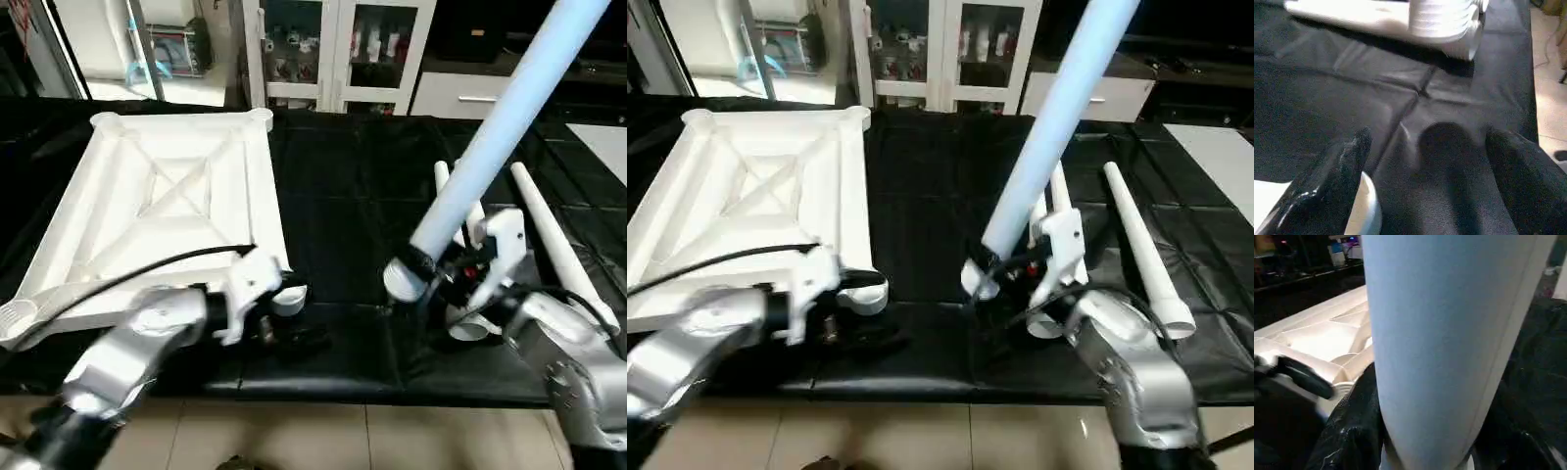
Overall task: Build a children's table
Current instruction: Pick table leg
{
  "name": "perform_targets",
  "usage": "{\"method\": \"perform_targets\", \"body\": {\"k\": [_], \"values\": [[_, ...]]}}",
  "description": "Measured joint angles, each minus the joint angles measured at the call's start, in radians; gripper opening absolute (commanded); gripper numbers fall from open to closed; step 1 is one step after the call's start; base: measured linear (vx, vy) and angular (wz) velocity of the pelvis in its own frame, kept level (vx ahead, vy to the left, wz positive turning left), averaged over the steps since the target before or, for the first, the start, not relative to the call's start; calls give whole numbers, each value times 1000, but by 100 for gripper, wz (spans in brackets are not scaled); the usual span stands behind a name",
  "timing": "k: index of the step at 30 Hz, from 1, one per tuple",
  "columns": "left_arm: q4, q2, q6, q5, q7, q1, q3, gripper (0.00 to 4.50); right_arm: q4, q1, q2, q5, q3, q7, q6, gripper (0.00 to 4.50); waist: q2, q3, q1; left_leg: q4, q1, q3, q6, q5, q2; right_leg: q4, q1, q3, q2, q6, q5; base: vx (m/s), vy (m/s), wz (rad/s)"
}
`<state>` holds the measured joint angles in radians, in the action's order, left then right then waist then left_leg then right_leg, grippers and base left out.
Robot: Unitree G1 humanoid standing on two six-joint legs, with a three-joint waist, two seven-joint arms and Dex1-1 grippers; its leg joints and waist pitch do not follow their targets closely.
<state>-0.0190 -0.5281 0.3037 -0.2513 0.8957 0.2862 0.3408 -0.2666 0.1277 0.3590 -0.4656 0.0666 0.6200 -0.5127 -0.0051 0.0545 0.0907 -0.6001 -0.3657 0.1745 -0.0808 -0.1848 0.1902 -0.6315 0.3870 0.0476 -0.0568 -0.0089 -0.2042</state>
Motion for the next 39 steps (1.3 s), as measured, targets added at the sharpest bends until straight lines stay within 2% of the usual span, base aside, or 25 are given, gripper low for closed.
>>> {"method": "perform_targets", "body": {"k": [5, 10, 16, 18, 21, 27, 32, 39], "values": [[29, 36, -4, 2, 17, 15, 13, 417, -6, -3, 11, -2, 2, 2, -6, 188, -5, 0, -3, 0, 0, 1, 3, 0, 0, 0, 0, 0, 0, 0, 0, 0, 0, 0], [124, 60, -64, 62, 8, 52, 38, 417, -5, 1, 17, -2, -1, 9, -11, 188, -9, 0, -2, 0, -1, 1, 6, 1, 0, 1, 0, -1, 0, 0, 0, 0, 0, 0], [221, 66, -122, 133, -24, 90, 45, 417, -3, 6, 20, -4, -7, 12, -27, 188, -22, -1, -1, 0, -1, 1, 7, 1, 0, 1, 0, -1, 0, 0, 0, 0, 0, 0], [268, 67, -152, 168, -49, 123, 52, 417, 8, 24, 20, -3, -15, 12, -27, 188, -29, -1, -1, 0, 0, 1, 7, 1, 0, 1, 0, 0, 0, 0, 0, 0, 0, 0], [337, 75, -192, 208, -92, 161, 56, 417, 13, 32, 19, -3, -18, 13, -27, 188, -34, -2, -1, -1, 0, 1, 7, 1, 0, 1, 0, 0, 0, 1, 0, 0, 0, 0], [510, 132, -310, 286, -187, 256, 60, 417, 20, 45, 15, -3, -17, 7, -27, 188, -35, -1, 3, -1, -1, 1, 7, 1, 0, 1, 0, 0, -1, 0, 1, 0, 0, 0], [611, 158, -376, 328, -222, 324, 61, 417, 21, 48, 17, -3, -16, 2, -27, 188, -35, -1, 0, -1, -1, 1, 7, 0, 0, 1, 1, 0, -1, 0, 1, 0, 0, 0], [695, 160, -427, 363, -266, 360, 64, 417, 21, 47, 18, -3, -16, 0, -27, 188, -35, -1, 0, -1, -1, 1, 7, 0, 0, 1, 1, 0, -1, 0, 1, 0, 0, 0]]}}
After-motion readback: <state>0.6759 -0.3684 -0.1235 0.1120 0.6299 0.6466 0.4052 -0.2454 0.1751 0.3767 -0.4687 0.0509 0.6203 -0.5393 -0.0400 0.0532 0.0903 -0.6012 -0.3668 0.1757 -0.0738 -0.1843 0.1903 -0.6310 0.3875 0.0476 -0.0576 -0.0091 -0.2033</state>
